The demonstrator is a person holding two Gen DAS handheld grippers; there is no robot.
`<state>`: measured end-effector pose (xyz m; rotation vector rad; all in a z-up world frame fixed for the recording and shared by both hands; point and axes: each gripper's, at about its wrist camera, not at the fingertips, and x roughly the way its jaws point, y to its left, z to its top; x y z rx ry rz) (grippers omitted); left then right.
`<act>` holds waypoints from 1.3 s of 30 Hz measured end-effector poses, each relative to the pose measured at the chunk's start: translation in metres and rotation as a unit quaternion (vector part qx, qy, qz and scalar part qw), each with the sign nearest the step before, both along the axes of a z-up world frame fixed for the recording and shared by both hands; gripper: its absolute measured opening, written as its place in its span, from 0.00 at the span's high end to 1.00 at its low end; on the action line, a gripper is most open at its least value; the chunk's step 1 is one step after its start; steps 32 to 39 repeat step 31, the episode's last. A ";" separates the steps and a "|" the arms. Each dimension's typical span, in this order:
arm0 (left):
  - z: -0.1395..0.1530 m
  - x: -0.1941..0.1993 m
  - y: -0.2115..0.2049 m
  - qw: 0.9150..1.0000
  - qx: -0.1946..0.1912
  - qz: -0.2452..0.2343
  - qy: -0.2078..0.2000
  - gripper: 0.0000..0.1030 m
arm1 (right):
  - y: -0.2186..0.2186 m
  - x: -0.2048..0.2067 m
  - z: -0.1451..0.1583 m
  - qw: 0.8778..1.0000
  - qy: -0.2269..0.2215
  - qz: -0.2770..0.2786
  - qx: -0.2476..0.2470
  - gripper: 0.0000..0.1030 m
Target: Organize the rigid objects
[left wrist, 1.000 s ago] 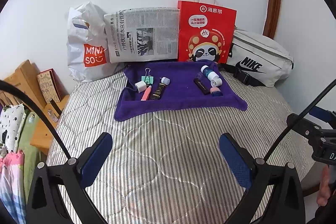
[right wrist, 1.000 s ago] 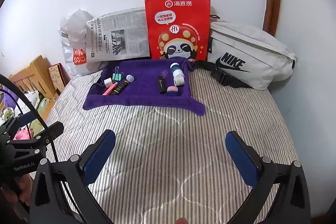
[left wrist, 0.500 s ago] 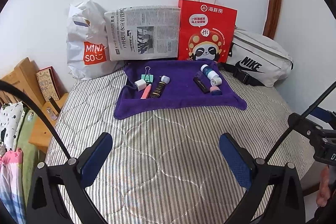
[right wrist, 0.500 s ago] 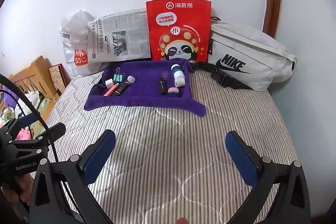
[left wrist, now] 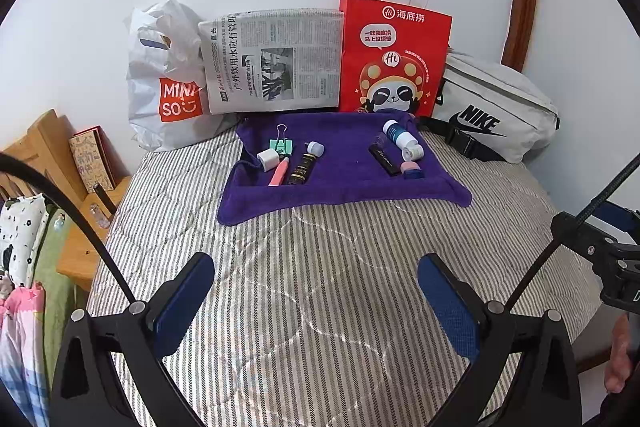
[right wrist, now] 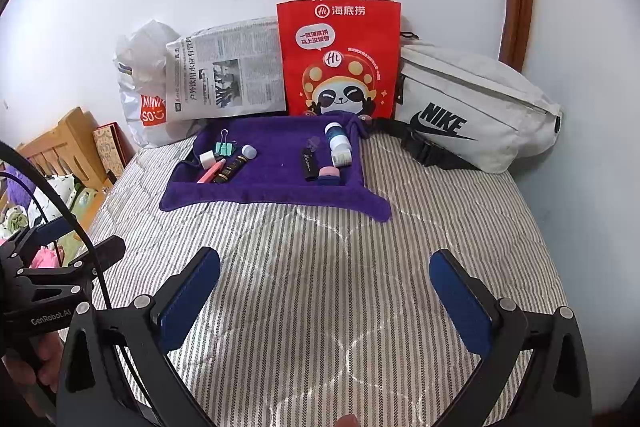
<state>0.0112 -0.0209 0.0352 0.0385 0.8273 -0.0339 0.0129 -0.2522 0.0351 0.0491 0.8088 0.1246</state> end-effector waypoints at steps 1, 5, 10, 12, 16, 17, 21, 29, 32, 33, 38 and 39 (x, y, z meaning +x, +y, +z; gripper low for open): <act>0.000 0.000 -0.001 1.000 0.001 0.000 0.000 0.00 | -0.001 0.000 0.000 1.000 0.000 0.000 0.001 0.00; -0.001 0.000 -0.001 1.000 0.001 0.000 0.001 0.00 | -0.002 0.000 -0.001 1.000 0.001 -0.001 0.000 0.00; 0.000 0.000 -0.001 1.000 0.001 -0.001 0.000 0.00 | -0.001 0.001 -0.001 1.000 0.001 0.000 0.000 0.00; -0.001 0.001 -0.001 1.000 0.000 0.000 0.000 0.00 | -0.001 0.001 -0.001 1.000 0.002 0.001 -0.001 0.00; -0.001 0.000 -0.002 1.000 -0.002 -0.002 0.001 0.00 | -0.001 0.001 -0.001 1.000 0.002 0.000 -0.001 0.00; -0.001 0.000 -0.002 1.000 0.000 -0.002 0.000 0.00 | -0.001 0.000 -0.001 1.000 0.002 0.001 -0.001 0.00; -0.001 -0.001 -0.003 1.000 0.000 -0.002 0.000 0.00 | -0.001 0.000 -0.001 1.000 0.001 0.000 -0.001 0.00; 0.000 -0.001 -0.001 1.000 0.002 0.000 -0.006 0.00 | 0.000 0.001 -0.001 1.000 0.001 0.002 0.000 0.00; 0.001 -0.001 -0.001 1.000 0.007 0.002 -0.011 0.00 | 0.000 0.001 -0.001 1.000 0.001 0.002 0.000 0.00; 0.001 -0.001 -0.001 1.000 0.007 0.002 -0.011 0.00 | 0.000 0.001 -0.001 1.000 0.001 0.002 0.000 0.00; 0.001 -0.001 -0.001 1.000 0.007 0.002 -0.011 0.00 | 0.000 0.001 -0.001 1.000 0.001 0.002 0.000 0.00; 0.001 -0.001 -0.001 1.000 0.007 0.002 -0.011 0.00 | 0.000 0.001 -0.001 1.000 0.001 0.002 0.000 0.00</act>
